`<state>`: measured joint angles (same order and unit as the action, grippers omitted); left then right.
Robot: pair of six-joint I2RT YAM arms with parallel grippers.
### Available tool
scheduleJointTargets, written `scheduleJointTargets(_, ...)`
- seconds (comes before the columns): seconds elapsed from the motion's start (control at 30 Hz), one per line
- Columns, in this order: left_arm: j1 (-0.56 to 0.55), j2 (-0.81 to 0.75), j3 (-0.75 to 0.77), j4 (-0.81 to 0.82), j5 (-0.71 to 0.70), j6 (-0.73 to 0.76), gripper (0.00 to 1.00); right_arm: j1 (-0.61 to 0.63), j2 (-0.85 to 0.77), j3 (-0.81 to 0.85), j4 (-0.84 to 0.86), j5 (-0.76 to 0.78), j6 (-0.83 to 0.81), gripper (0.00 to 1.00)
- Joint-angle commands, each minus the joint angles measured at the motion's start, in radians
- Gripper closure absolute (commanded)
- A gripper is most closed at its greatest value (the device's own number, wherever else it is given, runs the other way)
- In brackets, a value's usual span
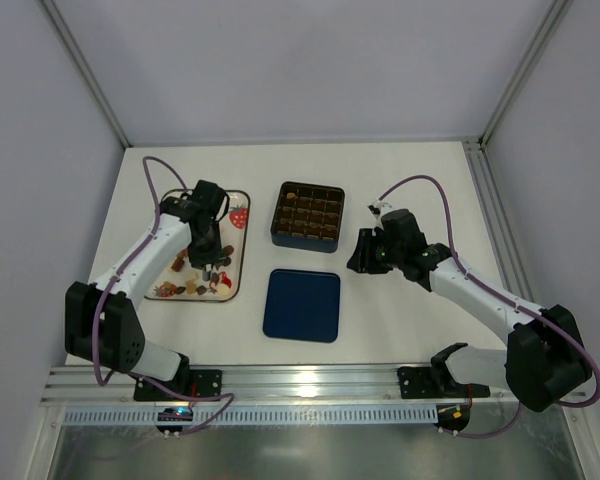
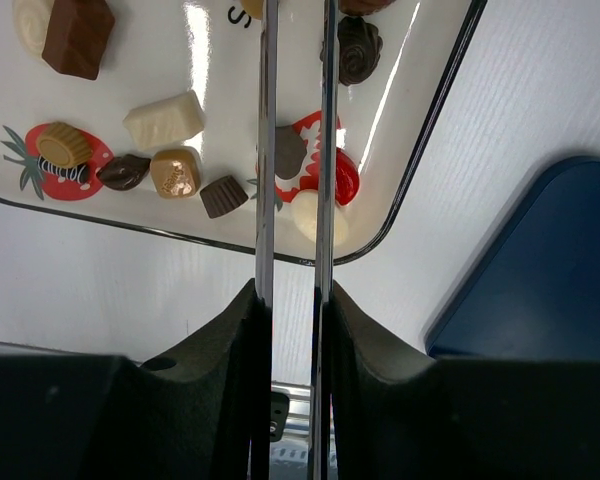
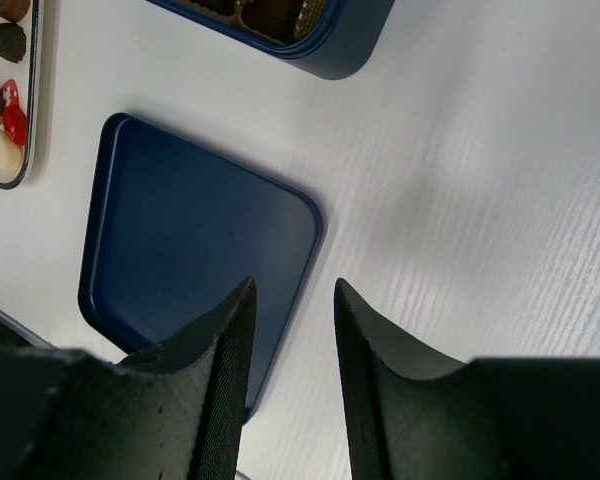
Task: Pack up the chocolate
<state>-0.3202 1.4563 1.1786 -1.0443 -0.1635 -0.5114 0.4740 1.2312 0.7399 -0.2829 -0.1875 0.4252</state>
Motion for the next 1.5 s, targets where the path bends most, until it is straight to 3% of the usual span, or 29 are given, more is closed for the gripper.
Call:
scheduleJointTargets(0.0, 0.006, -0.013, 0.009, 0.007, 0.001, 0.017, 0.76, -0.002, 0.002, -0.004, 0.045, -0.012, 0.01, 0.61)
scheduleJointTargets(0.17, 0.006, -0.028, 0.059, -0.036, 0.019, 0.024, 0.82, -0.002, -0.001, 0.003, 0.041, -0.009, 0.01, 0.61)
scheduleJointTargets(0.57, -0.046, -0.034, 0.242, -0.112, 0.047, 0.013, 0.83, -0.003, -0.006, 0.027, 0.021, 0.009, 0.004, 0.61)
scheduleJointTargets(0.8, -0.166, 0.15, 0.501, -0.106, 0.051, -0.012, 0.83, -0.006, -0.028, 0.056, -0.025, 0.043, -0.008, 0.61)
scheduleJointTargets(1.1, -0.272, 0.515, 0.915, -0.106, 0.071, -0.013, 0.83, -0.029, -0.098, 0.062, -0.108, 0.077, -0.02, 0.61)
scheduleJointTargets(1.47, -0.286, 0.658, 0.984, -0.094, 0.098, -0.016, 0.81, -0.041, -0.133, 0.055, -0.134, 0.088, -0.022, 0.61)
